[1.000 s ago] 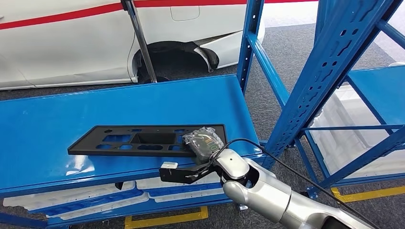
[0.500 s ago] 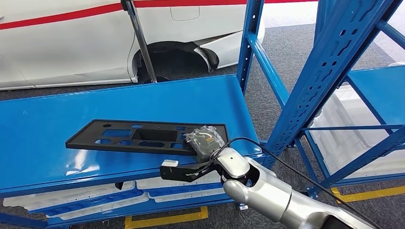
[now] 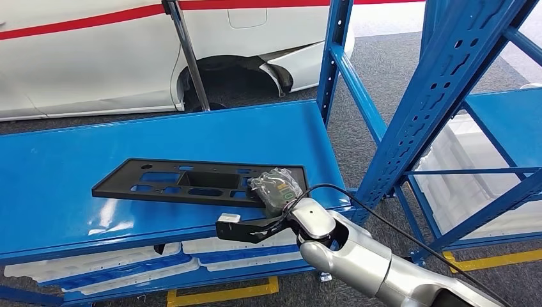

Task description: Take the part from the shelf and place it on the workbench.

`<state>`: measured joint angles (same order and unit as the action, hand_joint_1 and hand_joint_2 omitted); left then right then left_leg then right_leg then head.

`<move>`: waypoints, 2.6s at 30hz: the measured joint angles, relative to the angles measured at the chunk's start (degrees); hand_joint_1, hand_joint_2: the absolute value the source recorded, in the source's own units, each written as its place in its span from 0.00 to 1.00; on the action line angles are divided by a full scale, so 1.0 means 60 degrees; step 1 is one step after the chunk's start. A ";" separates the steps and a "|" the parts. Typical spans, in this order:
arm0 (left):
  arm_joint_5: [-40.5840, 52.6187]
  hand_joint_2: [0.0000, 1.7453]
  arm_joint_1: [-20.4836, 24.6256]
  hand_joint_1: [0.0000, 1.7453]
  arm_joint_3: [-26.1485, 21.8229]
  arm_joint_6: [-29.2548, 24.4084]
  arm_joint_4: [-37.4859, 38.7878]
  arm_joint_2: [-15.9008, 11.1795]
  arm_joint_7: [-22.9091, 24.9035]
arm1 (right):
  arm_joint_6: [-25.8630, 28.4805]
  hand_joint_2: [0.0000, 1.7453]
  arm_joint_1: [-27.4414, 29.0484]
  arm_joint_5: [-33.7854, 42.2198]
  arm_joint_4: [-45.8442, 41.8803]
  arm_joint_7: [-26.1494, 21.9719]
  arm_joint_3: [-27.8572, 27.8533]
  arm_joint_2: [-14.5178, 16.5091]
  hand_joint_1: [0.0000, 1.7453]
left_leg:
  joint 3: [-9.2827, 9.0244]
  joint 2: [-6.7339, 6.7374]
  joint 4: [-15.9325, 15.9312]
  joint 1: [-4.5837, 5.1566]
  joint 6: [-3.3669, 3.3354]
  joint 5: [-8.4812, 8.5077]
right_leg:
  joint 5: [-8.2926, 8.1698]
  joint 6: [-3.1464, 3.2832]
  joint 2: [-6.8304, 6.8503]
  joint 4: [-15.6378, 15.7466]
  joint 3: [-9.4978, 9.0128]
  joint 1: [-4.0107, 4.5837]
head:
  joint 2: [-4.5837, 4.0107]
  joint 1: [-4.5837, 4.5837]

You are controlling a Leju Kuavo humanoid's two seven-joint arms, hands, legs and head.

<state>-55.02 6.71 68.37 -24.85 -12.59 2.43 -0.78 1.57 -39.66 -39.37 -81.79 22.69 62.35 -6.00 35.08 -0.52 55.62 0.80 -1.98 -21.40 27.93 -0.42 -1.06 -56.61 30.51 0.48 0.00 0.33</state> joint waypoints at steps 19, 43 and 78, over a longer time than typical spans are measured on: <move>-0.0078 1.00 0.0180 0.00 -0.0004 0.0156 0.0000 0.0000 -0.0099 | 0.0816 1.00 0.0100 -0.0854 -0.0035 -0.0722 0.0000 -0.0019 1.00 | 0.0000 0.0002 0.0000 0.0000 0.0000 0.0000 | 0.0000 0.0000 -0.0001 0.0000 0.0001 0.0000 | 0.0000 -0.0001; -0.0096 1.00 0.0204 0.00 -0.0004 0.0287 0.0000 0.0000 -0.0045 | 0.0779 1.00 0.0149 -0.3028 -0.0894 -0.0821 0.0052 -0.0106 1.00 | 0.0000 0.0002 0.0000 0.0000 0.0000 0.0000 | 0.0000 0.0000 -0.0001 0.0000 0.0001 0.0000 | 0.0000 -0.0001; 0.0089 1.00 0.0319 0.00 0.0017 0.0451 0.0018 -0.0073 0.0155 | 0.0535 1.00 0.0500 -0.3137 -0.1696 -0.0722 0.0209 -0.0553 1.00 | 0.0134 0.0028 -0.0067 -0.0510 0.0459 0.0321 | -0.0006 -0.0599 -0.0002 -0.0251 0.0063 -0.0497 | 0.0000 -0.0026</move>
<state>-54.48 8.62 68.47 -22.14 -12.48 1.99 0.15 4.78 -36.66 -58.19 -91.96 18.35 63.60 -9.32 35.88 -0.35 55.22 -2.26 0.78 -19.47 27.89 -4.01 -1.07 -58.12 30.88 -2.50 0.00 0.17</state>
